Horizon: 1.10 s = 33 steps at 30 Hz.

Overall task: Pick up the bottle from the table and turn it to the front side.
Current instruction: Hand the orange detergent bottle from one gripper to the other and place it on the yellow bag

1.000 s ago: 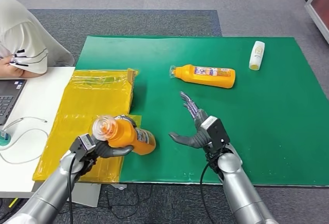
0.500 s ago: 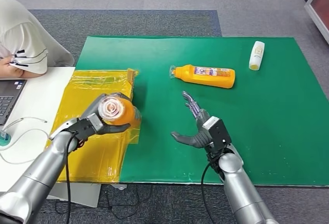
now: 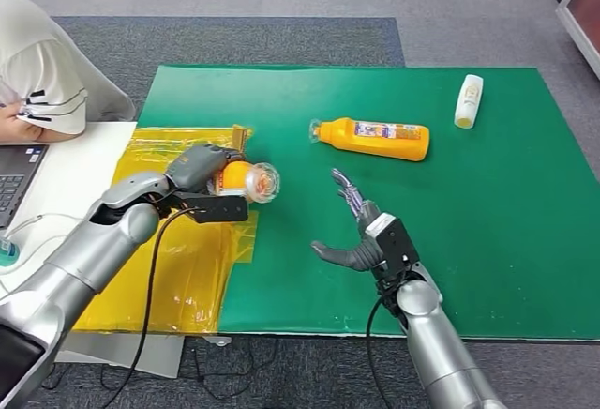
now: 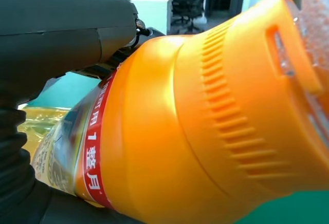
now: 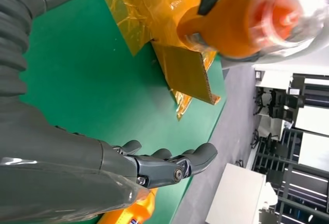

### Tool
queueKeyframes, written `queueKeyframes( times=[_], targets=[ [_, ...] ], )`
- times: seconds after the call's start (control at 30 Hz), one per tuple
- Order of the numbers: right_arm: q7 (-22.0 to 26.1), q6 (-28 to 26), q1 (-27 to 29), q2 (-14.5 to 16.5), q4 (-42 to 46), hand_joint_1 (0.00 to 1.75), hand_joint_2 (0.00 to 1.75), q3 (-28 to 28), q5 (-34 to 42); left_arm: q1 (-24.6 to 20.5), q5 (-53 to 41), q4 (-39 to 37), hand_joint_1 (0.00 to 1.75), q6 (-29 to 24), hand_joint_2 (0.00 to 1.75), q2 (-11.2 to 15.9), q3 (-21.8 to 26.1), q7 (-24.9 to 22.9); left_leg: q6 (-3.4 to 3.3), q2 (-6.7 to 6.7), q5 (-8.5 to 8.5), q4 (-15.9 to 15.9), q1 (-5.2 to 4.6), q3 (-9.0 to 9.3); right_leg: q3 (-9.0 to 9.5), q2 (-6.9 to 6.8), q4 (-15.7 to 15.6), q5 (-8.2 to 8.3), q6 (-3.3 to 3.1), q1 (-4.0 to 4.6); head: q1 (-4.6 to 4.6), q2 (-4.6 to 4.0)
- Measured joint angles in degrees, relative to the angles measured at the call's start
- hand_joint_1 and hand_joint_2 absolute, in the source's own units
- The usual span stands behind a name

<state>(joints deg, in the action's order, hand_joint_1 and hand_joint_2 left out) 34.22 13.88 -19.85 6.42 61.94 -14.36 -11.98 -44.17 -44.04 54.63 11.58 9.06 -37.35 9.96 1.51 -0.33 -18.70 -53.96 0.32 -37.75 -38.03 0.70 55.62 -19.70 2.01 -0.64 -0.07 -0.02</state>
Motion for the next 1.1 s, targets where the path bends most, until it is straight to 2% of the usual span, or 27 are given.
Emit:
queueKeyframes(
  times=[0.17, 0.3, 0.37, 0.43, 0.53, 0.63, 0.77, 0.9, 1.1],
  targets=[
    [-0.5, 0.6, -0.3, 0.5, -0.8, 0.00, 1.75, 0.0, 0.0, -3.2, 0.7, -4.4, 1.75, 6.4, 1.75, -0.1, -4.5, 1.6, 0.01, 0.00, -0.02, 0.0, 0.00, 0.02, 0.05, 0.00, 0.0, -0.02, 0.00, 0.00, 0.00, 0.00],
    [0.4, 1.0, -0.7, 0.5, -2.1, 0.00, 1.75, -0.1, 0.1, -6.2, 4.7, -6.2, 1.75, 11.8, 1.75, 1.6, -7.7, 5.5, 0.02, 0.02, -0.02, 0.0, 0.00, 0.07, 0.10, 0.03, 0.0, -0.02, 0.00, 0.01, 0.00, 0.00],
    [1.1, 1.4, -1.3, 0.6, -3.1, 0.00, 1.75, -0.3, 0.1, -7.8, 9.2, -6.4, 1.75, 17.2, 1.75, 3.5, -9.5, 8.2, 0.03, 0.05, -0.01, 0.0, 0.01, 0.09, 0.10, 0.05, 0.0, -0.01, -0.03, 0.02, 0.00, 0.00],
    [1.6, 1.9, -2.2, 0.9, -4.6, 0.00, 1.75, -0.9, 0.3, -9.6, 17.4, -5.7, 1.75, 25.2, 1.75, 6.4, -12.1, 9.9, 0.06, 0.13, 0.01, 0.0, 0.03, 0.12, 0.07, 0.12, 0.0, 0.02, -0.07, 0.05, -0.01, 0.00],
    [2.0, 2.0, -3.3, 1.3, -7.2, 0.00, 1.75, -2.2, 1.2, -12.7, 31.2, -2.7, 1.75, 32.9, 1.75, 11.5, -17.7, 8.2, 0.09, 0.21, 0.03, 0.0, 0.05, 0.12, 0.03, 0.17, 0.0, 0.04, -0.11, 0.08, -0.02, 0.00],
    [2.0, 1.9, -4.2, 1.6, -8.9, 0.00, 1.75, -3.4, 1.9, -16.2, 37.9, -0.1, 1.75, 34.2, 1.75, 15.2, -23.1, 5.8, 0.08, 0.20, 0.03, 0.0, 0.06, 0.12, 0.07, 0.16, 0.0, 0.02, -0.12, 0.09, -0.02, 0.00],
    [1.9, 1.9, -5.1, 2.0, -10.2, 0.00, 1.75, -4.6, 2.3, -20.2, 42.3, 1.7, 1.75, 33.9, 1.75, 17.9, -30.1, 3.7, 0.08, 0.18, 0.03, 0.0, 0.04, 0.11, 0.10, 0.15, 0.0, 0.02, -0.12, 0.07, 0.00, 0.00],
    [1.8, 1.6, -5.7, 2.4, -10.8, 0.00, 1.75, -5.3, 2.4, -22.7, 43.0, 2.1, 1.75, 31.5, 1.75, 18.7, -35.5, 2.6, 0.07, 0.16, 0.03, 0.0, 0.01, 0.13, 0.13, 0.14, 0.0, 0.04, -0.09, 0.04, -0.01, 0.00],
    [1.3, 1.3, -6.1, 2.7, -11.0, 0.00, 1.75, -5.5, 2.3, -24.1, 40.4, 1.4, 1.75, 25.9, 1.75, 18.0, -40.9, 1.7, 0.07, 0.16, 0.03, 0.0, 0.01, 0.14, 0.13, 0.15, 0.0, 0.05, -0.09, 0.03, -0.02, 0.00]
  ],
)
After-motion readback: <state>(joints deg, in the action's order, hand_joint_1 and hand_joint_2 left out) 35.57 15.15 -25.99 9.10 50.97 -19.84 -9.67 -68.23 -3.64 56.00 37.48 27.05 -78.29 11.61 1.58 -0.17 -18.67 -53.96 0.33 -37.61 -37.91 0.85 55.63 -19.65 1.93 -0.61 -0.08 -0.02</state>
